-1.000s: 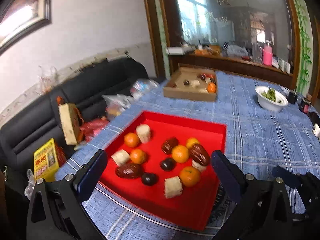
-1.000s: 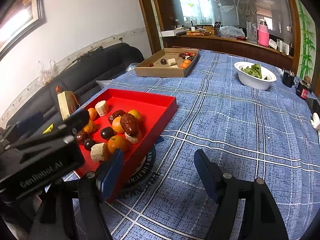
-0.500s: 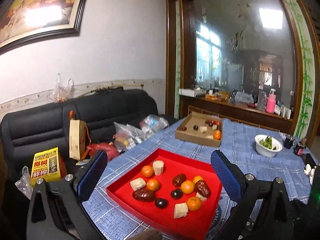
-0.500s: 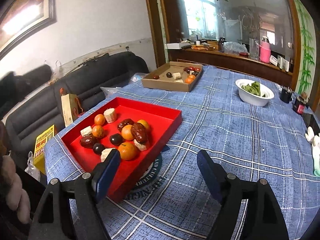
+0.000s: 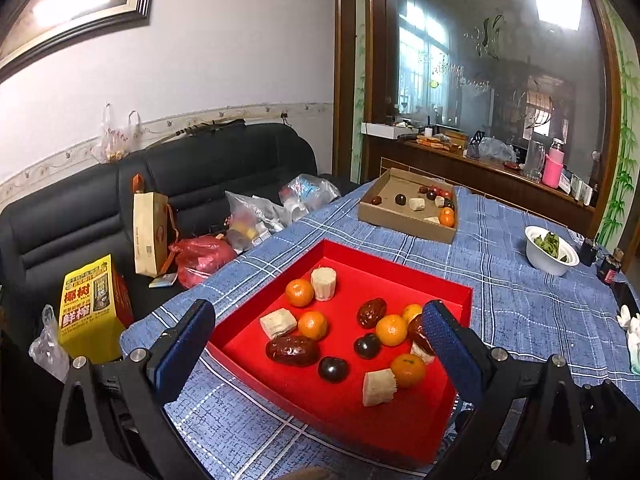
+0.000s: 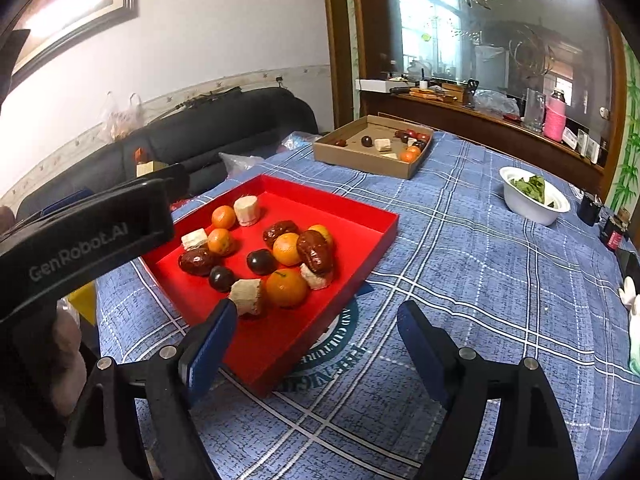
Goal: Organize fruits
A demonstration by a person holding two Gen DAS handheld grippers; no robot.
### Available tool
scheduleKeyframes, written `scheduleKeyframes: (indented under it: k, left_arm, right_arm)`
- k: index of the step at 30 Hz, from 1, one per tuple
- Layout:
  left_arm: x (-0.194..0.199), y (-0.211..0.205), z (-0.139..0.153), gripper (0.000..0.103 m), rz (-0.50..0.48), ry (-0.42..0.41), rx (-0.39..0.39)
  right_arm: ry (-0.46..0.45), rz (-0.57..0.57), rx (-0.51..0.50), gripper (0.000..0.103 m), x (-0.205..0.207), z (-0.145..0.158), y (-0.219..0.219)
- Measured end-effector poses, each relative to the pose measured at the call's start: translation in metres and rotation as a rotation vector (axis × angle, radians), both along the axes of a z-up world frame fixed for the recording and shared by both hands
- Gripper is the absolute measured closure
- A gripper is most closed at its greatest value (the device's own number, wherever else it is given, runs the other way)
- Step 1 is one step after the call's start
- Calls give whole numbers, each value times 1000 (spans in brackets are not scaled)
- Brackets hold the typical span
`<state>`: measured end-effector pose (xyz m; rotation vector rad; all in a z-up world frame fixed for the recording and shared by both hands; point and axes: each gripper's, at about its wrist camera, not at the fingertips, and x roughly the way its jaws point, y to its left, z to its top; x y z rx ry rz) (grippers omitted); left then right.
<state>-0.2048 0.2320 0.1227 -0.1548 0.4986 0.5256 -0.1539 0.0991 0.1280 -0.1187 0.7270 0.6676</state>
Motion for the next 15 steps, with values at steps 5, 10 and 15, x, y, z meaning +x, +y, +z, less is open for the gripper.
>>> scheduleKeyframes:
  k: [5, 10, 15]
  left_arm:
    - [4, 5, -4, 0, 7, 16, -3]
    - [10, 8, 3, 0, 1, 7, 3]
    - [19, 5, 19, 0, -30, -3, -8]
  right_arm:
    - [3, 22, -19, 16, -2, -3, 9]
    - [-2, 38, -31, 16, 0, -2, 15]
    - [8, 3, 12, 16, 11, 7, 2]
